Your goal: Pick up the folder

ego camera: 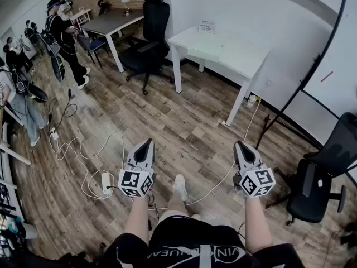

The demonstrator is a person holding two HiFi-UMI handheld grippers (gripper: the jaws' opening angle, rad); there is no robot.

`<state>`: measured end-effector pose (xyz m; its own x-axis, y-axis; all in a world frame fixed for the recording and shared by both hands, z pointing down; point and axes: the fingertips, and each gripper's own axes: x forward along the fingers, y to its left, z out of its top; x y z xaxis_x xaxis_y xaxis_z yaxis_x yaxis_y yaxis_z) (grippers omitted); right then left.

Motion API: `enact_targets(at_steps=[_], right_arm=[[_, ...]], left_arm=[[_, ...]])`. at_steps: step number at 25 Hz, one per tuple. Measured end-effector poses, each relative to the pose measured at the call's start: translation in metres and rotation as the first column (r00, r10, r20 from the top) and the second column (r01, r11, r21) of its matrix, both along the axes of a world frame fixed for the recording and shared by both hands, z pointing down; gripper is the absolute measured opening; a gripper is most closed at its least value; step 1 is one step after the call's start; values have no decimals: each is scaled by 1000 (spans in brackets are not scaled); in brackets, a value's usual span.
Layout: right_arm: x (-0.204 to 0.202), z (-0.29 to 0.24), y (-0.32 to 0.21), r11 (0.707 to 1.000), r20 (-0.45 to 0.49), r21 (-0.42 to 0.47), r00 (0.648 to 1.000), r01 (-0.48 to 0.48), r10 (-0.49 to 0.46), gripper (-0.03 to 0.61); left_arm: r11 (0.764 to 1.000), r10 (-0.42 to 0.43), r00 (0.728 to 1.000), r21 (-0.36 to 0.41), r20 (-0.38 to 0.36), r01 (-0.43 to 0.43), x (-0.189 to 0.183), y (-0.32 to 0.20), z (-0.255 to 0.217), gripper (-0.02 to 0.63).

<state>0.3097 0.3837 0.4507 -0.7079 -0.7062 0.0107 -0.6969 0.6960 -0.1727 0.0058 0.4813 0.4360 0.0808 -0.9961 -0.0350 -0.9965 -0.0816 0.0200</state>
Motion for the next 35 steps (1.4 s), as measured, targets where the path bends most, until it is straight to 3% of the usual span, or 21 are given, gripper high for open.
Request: enact_targets(at_steps=[18, 30, 33, 35], right_arm=[[-16, -3, -6, 999, 13, 0, 999, 38, -38, 41], [-22, -1, -68, 1000, 66, -29, 998, 12, -10, 44], [-28, 12, -95, 997, 108, -74, 994, 2, 6, 118], [-31, 20, -114, 995, 133, -104, 991, -6, 20, 123]], left_arm=[[1000, -16, 1000, 6, -23, 16, 0, -6, -8, 14], [1000, 1, 999, -6, -52, -1, -14, -76, -2, 14], [999, -1, 998, -38, -62, -2, -24, -101, 14, 14], [998, -1, 998, -61, -67, -3, -31, -118, 24, 14]])
